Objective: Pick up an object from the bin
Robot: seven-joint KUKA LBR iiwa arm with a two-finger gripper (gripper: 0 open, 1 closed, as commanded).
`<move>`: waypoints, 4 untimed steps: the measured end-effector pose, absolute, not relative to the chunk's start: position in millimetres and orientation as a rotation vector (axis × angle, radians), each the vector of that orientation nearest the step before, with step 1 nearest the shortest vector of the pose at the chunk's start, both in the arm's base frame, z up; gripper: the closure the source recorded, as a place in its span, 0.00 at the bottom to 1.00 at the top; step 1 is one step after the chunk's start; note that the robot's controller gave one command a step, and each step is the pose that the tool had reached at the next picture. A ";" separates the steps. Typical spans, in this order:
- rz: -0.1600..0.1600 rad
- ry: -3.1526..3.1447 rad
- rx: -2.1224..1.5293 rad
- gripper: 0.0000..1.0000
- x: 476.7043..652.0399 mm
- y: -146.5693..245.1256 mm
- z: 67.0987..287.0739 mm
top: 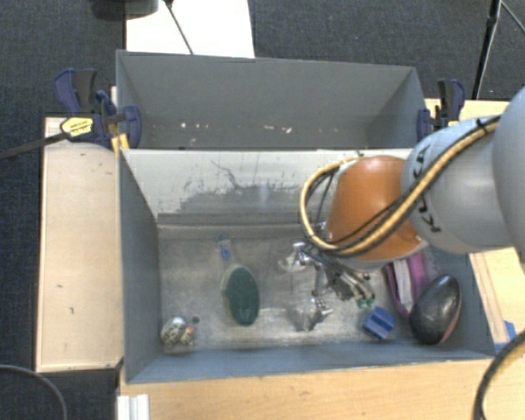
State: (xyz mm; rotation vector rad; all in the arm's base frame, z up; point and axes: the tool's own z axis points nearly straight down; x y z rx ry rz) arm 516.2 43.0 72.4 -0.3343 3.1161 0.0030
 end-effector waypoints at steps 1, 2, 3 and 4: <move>-0.004 3.113 -0.322 0.00 538.2 -97.2 72.9; 0.008 3.108 -0.451 0.00 499.4 8.6 90.8; 0.003 3.049 -0.715 0.00 513.6 134.4 73.0; 0.003 3.121 -0.291 0.00 579.2 145.6 75.8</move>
Offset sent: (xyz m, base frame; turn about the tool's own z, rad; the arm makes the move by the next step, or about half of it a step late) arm 0.0189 -0.1364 -0.0024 0.0011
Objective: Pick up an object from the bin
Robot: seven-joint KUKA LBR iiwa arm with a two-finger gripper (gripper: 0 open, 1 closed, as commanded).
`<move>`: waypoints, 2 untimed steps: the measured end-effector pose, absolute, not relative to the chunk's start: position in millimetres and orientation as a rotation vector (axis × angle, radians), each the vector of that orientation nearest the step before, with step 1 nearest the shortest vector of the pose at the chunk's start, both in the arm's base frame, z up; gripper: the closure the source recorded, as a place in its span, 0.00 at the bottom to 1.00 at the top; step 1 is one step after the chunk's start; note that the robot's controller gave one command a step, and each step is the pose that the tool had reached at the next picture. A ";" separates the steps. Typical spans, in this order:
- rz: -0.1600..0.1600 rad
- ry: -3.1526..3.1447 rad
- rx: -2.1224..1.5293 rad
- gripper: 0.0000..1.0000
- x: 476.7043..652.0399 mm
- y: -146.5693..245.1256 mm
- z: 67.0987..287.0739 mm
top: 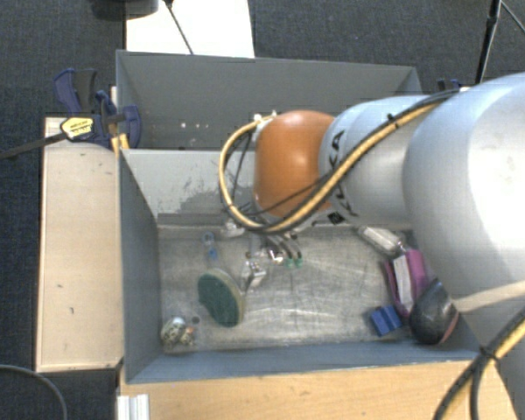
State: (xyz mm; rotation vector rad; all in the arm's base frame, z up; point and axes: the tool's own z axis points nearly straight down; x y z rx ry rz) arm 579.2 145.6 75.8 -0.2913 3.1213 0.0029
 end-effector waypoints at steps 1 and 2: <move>0.003 3.121 -0.293 1.00 579.1 145.8 76.4; 0.001 3.112 -0.354 1.00 567.9 132.4 144.1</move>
Offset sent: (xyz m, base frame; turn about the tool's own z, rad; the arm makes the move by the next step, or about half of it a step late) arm 0.0000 0.0000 0.0000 0.0000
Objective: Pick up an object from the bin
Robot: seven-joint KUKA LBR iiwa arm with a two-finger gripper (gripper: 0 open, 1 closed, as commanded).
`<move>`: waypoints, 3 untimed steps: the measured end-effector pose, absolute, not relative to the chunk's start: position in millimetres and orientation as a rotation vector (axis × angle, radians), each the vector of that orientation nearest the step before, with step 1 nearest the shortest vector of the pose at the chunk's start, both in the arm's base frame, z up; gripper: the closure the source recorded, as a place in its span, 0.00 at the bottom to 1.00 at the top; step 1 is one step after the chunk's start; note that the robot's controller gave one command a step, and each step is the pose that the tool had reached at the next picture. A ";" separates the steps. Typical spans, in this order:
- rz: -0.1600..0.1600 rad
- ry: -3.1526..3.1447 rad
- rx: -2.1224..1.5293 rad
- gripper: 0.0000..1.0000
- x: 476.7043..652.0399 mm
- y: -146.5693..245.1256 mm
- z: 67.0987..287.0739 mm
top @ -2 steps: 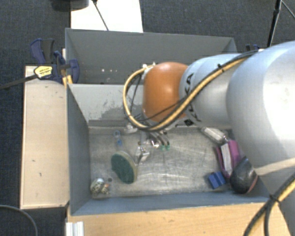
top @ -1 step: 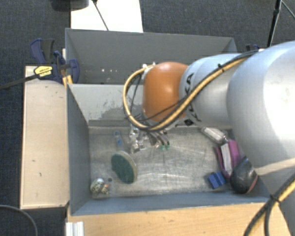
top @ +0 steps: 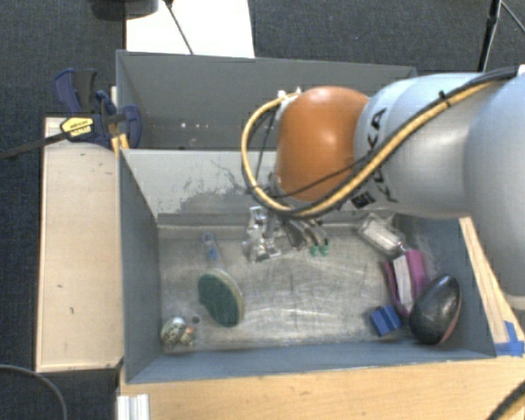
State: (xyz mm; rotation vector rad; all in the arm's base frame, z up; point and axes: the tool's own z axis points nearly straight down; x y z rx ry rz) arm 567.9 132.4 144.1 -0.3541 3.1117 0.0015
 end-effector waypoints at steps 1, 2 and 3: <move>0.001 3.118 -0.357 0.00 566.5 132.8 139.7; 0.006 2.985 -0.827 0.00 551.1 169.6 89.0; -0.021 3.085 -0.583 0.00 487.3 241.8 72.1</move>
Offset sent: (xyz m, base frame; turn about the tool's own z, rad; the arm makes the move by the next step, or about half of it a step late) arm 0.0000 0.0000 0.0000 0.0000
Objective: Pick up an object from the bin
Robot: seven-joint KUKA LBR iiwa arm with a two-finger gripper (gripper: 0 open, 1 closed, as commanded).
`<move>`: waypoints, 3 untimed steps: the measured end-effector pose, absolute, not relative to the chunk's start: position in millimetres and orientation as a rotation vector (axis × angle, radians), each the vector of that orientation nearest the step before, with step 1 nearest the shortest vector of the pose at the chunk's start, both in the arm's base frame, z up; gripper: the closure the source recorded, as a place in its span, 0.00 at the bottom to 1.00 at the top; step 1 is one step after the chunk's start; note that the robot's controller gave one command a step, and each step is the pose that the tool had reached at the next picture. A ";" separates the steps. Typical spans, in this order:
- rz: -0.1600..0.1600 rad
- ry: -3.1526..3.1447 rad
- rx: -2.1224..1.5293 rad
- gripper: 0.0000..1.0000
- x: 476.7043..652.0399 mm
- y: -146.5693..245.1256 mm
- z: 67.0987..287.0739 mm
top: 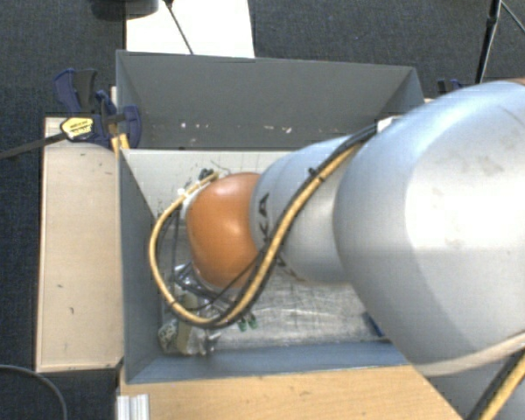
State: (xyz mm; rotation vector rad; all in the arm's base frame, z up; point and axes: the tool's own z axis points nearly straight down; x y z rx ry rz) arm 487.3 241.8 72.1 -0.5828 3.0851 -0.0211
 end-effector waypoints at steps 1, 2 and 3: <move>-0.022 3.093 -0.576 1.00 486.7 239.1 71.8; 0.003 3.076 -0.593 1.00 481.3 237.7 155.0; 0.003 3.077 -0.586 1.00 493.4 226.7 214.9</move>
Offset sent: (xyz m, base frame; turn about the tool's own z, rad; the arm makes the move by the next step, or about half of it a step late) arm 0.0000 0.0000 0.0000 0.0000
